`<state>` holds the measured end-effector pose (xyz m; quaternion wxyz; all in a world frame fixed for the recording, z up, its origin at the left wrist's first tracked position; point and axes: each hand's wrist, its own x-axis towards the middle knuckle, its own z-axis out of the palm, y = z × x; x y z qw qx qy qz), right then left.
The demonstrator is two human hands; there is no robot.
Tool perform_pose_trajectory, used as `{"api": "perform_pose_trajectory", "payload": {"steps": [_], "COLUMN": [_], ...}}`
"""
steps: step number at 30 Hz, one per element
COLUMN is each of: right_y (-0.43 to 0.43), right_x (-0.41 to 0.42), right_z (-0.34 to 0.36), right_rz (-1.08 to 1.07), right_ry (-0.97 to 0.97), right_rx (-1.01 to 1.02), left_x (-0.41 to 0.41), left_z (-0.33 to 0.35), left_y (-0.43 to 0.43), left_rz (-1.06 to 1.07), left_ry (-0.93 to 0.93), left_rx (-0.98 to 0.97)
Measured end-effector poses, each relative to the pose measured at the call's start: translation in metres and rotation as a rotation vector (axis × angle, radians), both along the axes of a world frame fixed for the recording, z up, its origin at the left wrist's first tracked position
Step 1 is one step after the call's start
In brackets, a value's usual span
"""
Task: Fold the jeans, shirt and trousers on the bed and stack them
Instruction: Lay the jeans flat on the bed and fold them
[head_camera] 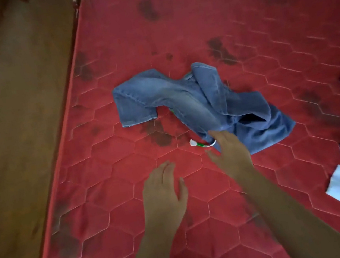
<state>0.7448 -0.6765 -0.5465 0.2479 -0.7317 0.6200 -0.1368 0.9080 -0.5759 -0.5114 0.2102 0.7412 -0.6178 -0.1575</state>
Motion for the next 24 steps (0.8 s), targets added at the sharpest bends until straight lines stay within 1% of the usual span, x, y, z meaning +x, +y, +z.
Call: {"api": "perform_pose_trajectory", "payload": {"steps": [6,11,13,15,18,22,24], "right_y": [-0.041,-0.058,-0.06,-0.055,-0.034,0.01,0.036], "right_x": [0.016,0.016,0.017,0.022,0.032,0.061,0.083], "right_z": [-0.059,-0.071,-0.063,-0.048,-0.015,0.032,0.055], "right_rz": [-0.012,0.004,-0.076,-0.162,-0.225,-0.161,-0.149], "right_ry": [0.123,0.178,0.091,-0.068,-0.288,-0.476,-0.576], "right_rx": [-0.011,0.027,0.065,0.102,0.147,0.278,0.376], "left_x": [0.008,0.009,0.01,0.012,0.018,0.036,0.05], "left_z": [-0.038,-0.045,-0.041,-0.035,-0.019,0.012,0.03], "left_y": [-0.007,-0.002,0.0,0.005,0.017,0.044,0.063], "left_rz": [0.05,0.071,0.062,0.06,0.065,0.117,0.166], "left_ry": [0.029,0.038,0.036,0.052,0.074,0.078,0.075], "left_rx": [0.031,0.034,0.027,0.027,0.045,0.043,0.038]}}
